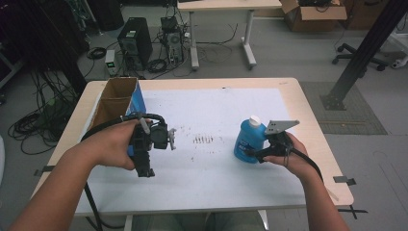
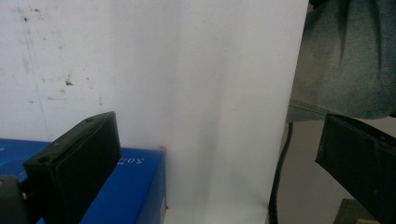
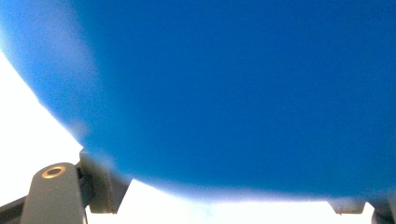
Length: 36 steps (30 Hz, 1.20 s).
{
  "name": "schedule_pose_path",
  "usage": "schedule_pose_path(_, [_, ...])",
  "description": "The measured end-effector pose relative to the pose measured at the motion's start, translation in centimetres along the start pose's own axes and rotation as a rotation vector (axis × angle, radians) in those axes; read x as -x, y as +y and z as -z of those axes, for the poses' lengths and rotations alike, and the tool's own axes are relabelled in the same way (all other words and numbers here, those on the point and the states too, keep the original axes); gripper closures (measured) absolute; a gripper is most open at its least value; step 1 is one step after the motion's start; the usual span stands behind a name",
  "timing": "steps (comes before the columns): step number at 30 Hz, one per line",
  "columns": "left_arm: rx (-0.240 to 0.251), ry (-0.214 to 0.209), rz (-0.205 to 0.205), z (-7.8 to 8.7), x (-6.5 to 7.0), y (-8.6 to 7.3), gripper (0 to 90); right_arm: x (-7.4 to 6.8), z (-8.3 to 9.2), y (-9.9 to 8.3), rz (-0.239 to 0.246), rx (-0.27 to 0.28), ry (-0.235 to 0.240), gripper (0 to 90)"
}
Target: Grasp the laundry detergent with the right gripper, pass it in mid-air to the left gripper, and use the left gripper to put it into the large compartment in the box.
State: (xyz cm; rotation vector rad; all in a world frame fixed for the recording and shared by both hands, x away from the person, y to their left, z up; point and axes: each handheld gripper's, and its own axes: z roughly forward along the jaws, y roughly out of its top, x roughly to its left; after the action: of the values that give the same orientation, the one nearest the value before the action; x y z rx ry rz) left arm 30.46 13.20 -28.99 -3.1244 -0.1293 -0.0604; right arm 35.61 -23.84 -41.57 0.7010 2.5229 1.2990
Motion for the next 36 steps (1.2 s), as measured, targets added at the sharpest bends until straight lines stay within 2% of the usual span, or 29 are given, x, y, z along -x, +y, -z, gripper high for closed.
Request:
schedule_pose_path(4, [-0.002, -0.002, 0.002, -0.14, -0.03, 0.03, 0.2, -0.07, -0.04, -0.05, 0.002, -0.003, 0.005, 19.9])
schedule_pose_path(20, [-0.005, 0.002, -0.002, 0.04, -0.1, 0.32, 0.2, -0.19, -0.2, -0.21, 0.014, 0.017, 0.002, 33.7])
schedule_pose_path(24, [-0.005, 0.001, -0.001, 0.02, -0.19, 0.42, 0.2, -0.15, -0.36, -0.21, 0.019, 0.035, 0.021, 41.9])
schedule_pose_path(34, [-0.002, 0.0, -0.008, -0.01, -0.21, 0.82, 0.2, -0.17, -0.27, -0.19, 0.039, 0.043, 0.02, 45.1])
schedule_pose_path(36, [0.0, 0.001, -0.01, 0.15, -0.18, 0.94, 0.2, -0.32, 0.17, 0.22, 0.043, 0.067, 0.038, 45.4])
